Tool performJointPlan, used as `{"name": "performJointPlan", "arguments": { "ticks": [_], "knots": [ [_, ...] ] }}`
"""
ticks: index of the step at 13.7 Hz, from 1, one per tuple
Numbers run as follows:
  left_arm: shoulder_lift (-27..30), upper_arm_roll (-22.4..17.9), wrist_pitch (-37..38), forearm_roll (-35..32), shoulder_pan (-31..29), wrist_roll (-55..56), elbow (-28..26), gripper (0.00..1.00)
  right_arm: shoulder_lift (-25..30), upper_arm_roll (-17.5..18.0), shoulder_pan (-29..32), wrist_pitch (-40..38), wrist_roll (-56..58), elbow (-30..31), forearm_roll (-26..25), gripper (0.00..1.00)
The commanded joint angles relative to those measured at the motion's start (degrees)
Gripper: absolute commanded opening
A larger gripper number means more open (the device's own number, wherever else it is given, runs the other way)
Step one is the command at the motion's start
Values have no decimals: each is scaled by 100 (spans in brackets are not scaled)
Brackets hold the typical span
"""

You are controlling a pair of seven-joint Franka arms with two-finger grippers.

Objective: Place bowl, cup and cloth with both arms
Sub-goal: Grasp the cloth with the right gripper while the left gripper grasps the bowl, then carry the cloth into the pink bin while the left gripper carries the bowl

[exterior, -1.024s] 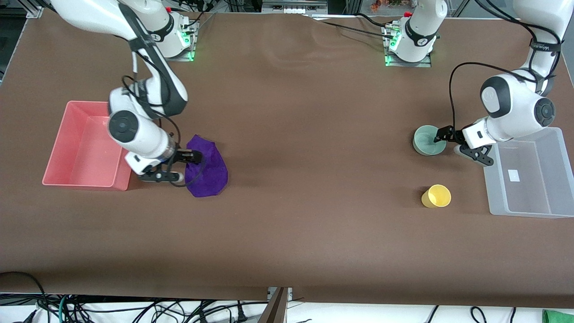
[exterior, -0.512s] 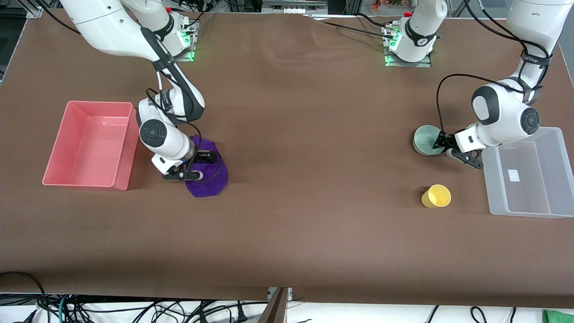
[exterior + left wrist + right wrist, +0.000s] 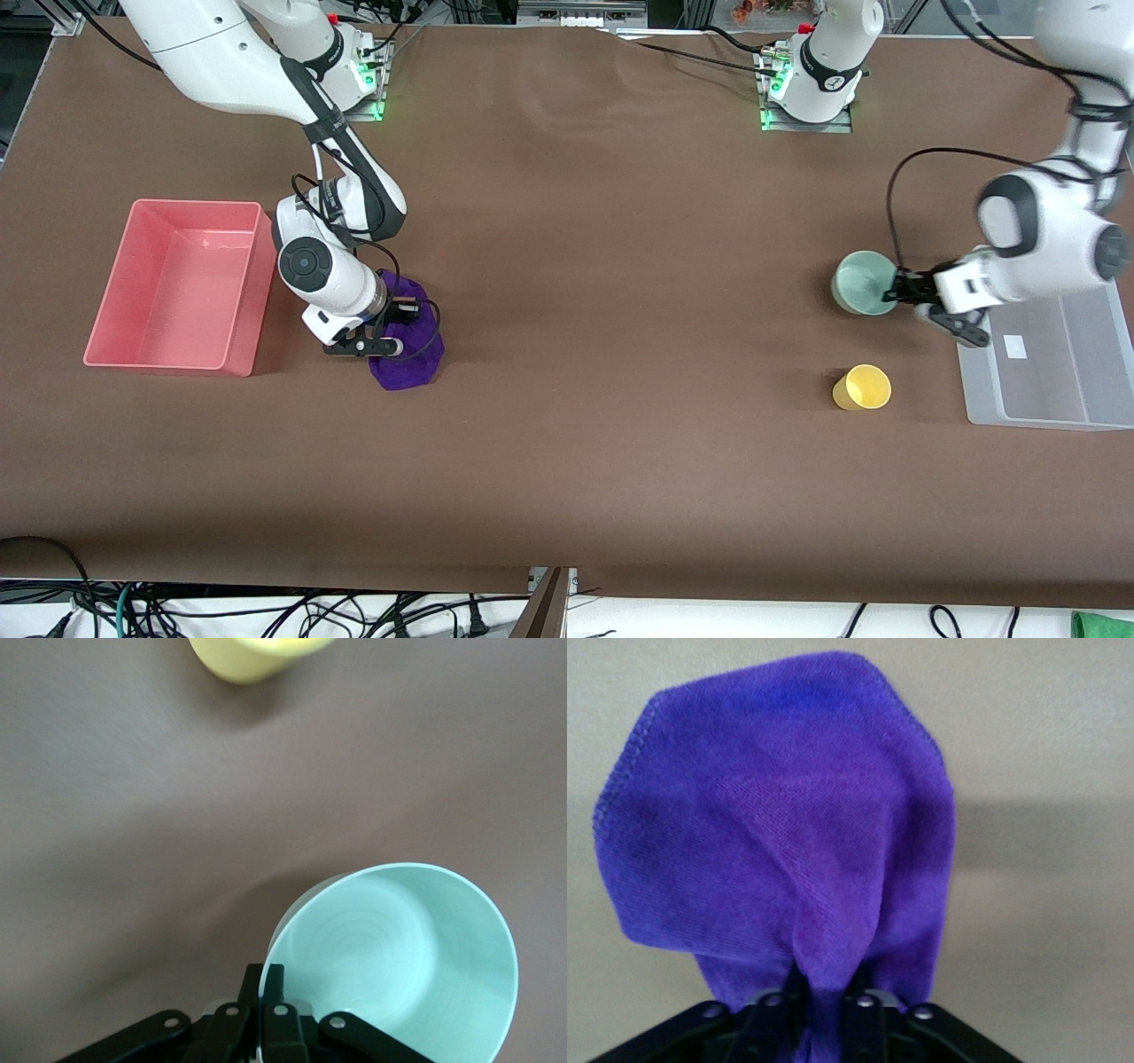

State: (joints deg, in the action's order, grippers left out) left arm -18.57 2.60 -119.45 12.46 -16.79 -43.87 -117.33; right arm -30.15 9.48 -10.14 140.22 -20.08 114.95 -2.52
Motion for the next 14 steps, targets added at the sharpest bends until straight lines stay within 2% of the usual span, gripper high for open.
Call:
{"name": "performJointPlan", "arguments": {
  "ticks": [1,3,4,7,9,11,14],
  "knots": [
    [-41,-76,1359,-854,-219,-131,1419,0,360,-8,56,-703,21,-277,-65,0],
    [-356,-67,1888,-1490,-569,-236,2456,0,571,-34,222,-1713,153,-831,-109,0],
    [-575,-67,1934,-1692,-676,-637,2896,0,694,-60,336,-2118,415,-1025,-109,0],
    [-1497,-137,1908,-2037,-1202,-1824,4005,0,1247,-638,443,-3103,1512,-1167,-100,0],
    [-1964,-128,1611,-1985,-1485,-2273,4218,0,1546,-1156,522,-3718,2505,-1238,-65,0],
    [-2220,-128,1075,-1766,-1643,-2424,4131,0,1758,-1701,522,-4316,3095,-1220,-99,0],
    [-2668,-120,513,-1519,-1793,-2425,3868,0,1838,-2449,522,-4618,3930,-1150,-126,0]
  ]
}}
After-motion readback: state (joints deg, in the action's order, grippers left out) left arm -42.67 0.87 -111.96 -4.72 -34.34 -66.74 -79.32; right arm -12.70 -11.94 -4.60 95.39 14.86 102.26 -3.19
